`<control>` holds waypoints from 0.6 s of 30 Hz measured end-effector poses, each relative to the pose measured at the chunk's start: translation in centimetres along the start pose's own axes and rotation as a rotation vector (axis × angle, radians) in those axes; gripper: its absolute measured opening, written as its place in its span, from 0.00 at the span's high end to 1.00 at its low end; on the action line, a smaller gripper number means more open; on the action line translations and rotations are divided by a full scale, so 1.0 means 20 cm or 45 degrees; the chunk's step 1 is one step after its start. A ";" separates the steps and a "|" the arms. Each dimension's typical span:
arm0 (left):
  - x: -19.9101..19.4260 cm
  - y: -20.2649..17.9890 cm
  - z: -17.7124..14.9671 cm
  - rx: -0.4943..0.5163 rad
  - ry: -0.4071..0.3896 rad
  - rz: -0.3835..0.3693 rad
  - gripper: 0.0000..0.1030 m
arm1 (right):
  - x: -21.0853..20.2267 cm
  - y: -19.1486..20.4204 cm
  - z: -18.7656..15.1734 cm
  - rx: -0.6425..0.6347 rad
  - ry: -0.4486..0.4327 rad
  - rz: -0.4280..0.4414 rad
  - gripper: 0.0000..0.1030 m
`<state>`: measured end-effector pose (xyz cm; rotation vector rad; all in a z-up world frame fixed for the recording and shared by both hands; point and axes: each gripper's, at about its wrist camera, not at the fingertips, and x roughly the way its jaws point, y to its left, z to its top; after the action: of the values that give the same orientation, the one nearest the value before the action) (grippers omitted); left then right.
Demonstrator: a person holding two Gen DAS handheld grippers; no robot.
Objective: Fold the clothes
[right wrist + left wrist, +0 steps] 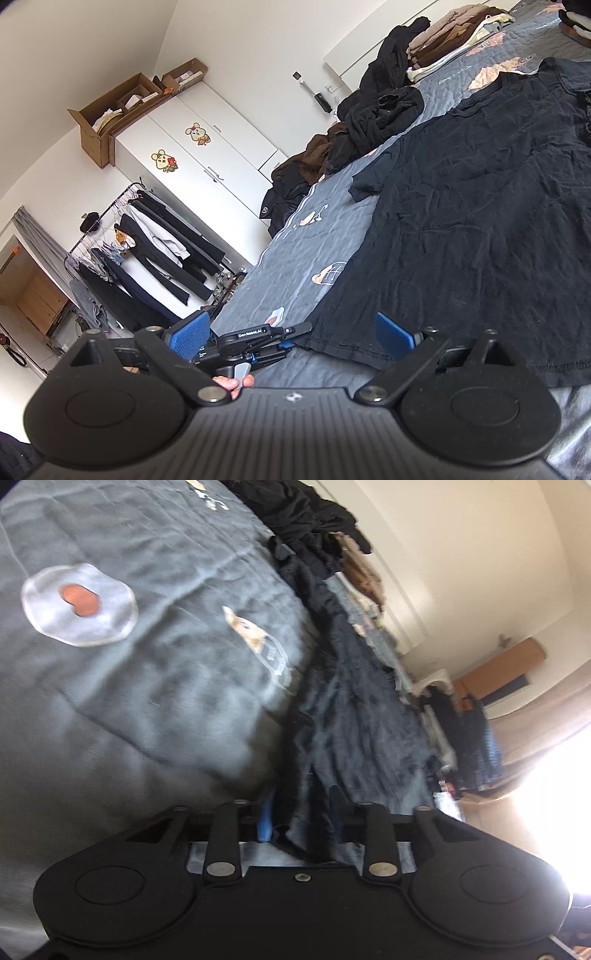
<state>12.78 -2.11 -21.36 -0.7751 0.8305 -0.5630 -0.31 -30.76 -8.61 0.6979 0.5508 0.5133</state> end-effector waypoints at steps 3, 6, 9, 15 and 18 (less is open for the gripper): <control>0.01 0.01 -0.01 -0.016 -0.001 -0.068 0.53 | 0.01 0.00 -0.01 -0.004 0.006 0.004 0.07; 0.03 0.01 -0.01 -0.038 -0.007 -0.089 0.53 | 0.02 0.01 -0.01 -0.008 0.018 0.009 0.07; 0.08 0.00 0.00 -0.041 -0.014 -0.085 0.53 | 0.03 0.02 -0.02 -0.016 0.030 0.017 0.07; 0.18 -0.07 0.00 0.017 0.010 -0.094 0.69 | 0.04 0.03 -0.03 -0.025 0.040 0.017 0.07; 0.19 -0.10 -0.03 0.081 0.020 -0.071 0.88 | 0.04 0.02 -0.03 -0.021 0.037 0.011 0.07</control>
<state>14.17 -6.16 -21.61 -0.7381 0.8040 -0.6428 -0.19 -29.73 -8.82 0.6779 0.5704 0.5361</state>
